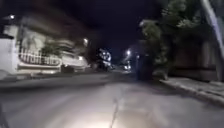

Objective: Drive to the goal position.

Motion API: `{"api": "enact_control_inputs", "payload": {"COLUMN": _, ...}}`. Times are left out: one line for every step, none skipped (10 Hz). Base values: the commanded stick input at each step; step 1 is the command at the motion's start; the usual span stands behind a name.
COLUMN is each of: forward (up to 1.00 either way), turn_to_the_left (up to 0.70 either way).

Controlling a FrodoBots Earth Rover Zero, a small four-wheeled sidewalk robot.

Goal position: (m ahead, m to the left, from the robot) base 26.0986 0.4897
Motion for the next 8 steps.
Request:
{"api": "enact_control_inputs", "payload": {"forward": 0.70, "turn_to_the_left": -0.09}}
{"api": "enact_control_inputs", "payload": {"forward": 0.70, "turn_to_the_left": 0.00}}
{"api": "enact_control_inputs", "payload": {"forward": 0.70, "turn_to_the_left": 0.00}}
{"api": "enact_control_inputs", "payload": {"forward": 0.70, "turn_to_the_left": 0.00}}
{"api": "enact_control_inputs", "payload": {"forward": 0.70, "turn_to_the_left": 0.00}}
{"api": "enact_control_inputs", "payload": {"forward": 0.70, "turn_to_the_left": 0.00}}
{"api": "enact_control_inputs", "payload": {"forward": 0.70, "turn_to_the_left": 0.00}}
{"api": "enact_control_inputs", "payload": {"forward": 0.70, "turn_to_the_left": 0.00}}
